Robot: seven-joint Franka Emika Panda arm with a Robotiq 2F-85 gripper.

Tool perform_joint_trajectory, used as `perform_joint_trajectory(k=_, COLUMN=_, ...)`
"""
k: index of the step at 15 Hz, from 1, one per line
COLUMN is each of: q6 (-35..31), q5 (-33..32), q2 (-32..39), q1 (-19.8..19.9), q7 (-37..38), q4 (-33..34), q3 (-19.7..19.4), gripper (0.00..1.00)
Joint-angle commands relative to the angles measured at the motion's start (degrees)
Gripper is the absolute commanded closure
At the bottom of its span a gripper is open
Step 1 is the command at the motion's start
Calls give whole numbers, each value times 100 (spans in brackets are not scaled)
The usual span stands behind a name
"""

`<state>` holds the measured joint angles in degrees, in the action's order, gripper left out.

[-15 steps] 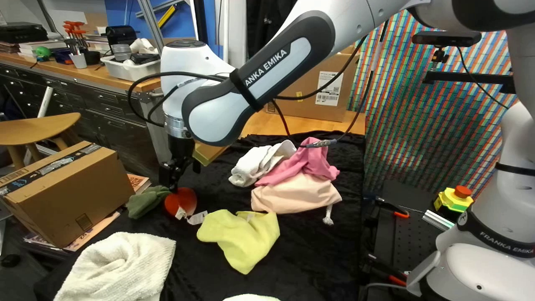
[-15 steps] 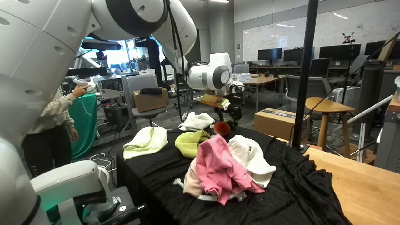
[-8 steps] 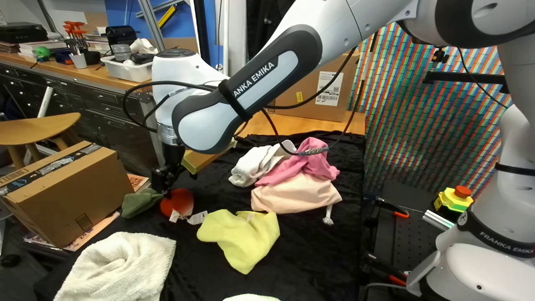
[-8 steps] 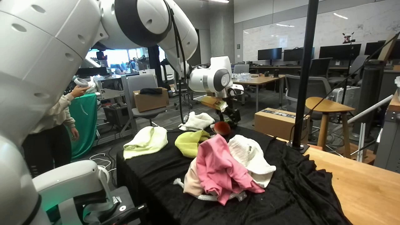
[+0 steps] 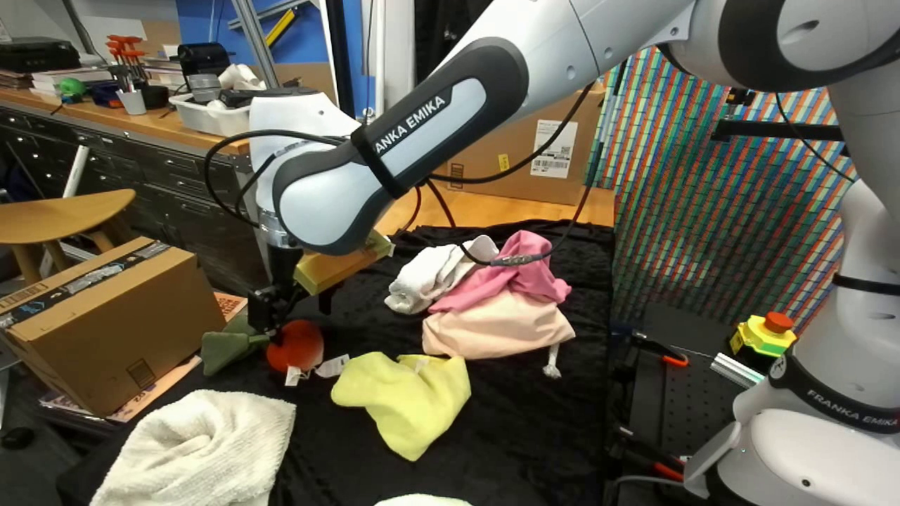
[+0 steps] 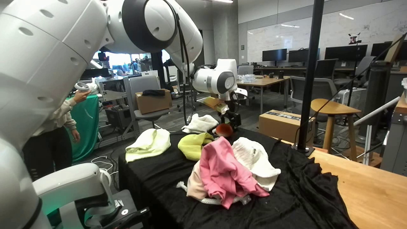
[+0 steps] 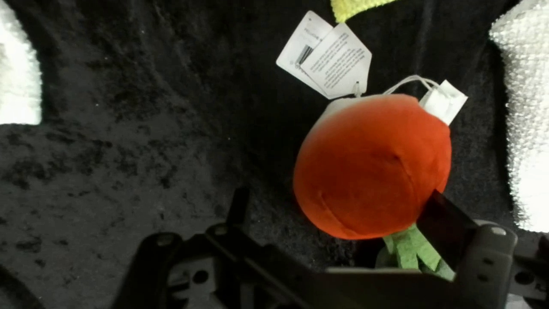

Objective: Put the things on one heap

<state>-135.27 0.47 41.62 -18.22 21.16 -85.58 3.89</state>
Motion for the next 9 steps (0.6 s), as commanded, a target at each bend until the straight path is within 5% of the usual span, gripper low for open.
perform_joint_trajectory(k=1, q6=-107, q5=178, q2=272, q1=91, q7=-153, q4=342, q3=124, gripper=0)
perform_joint_trajectory(k=7, q6=-103, q5=232, q2=403, q1=139, q7=-232, q4=450, q3=159, gripper=0)
perform_joint_trajectory(k=8, q6=-98, q5=232, q2=409, q1=142, q7=-230, q4=455, q3=156, gripper=25)
perform_joint_trajectory(k=9, q6=-56, q5=225, q2=423, q1=141, q7=-217, q4=479, q3=144, gripper=27)
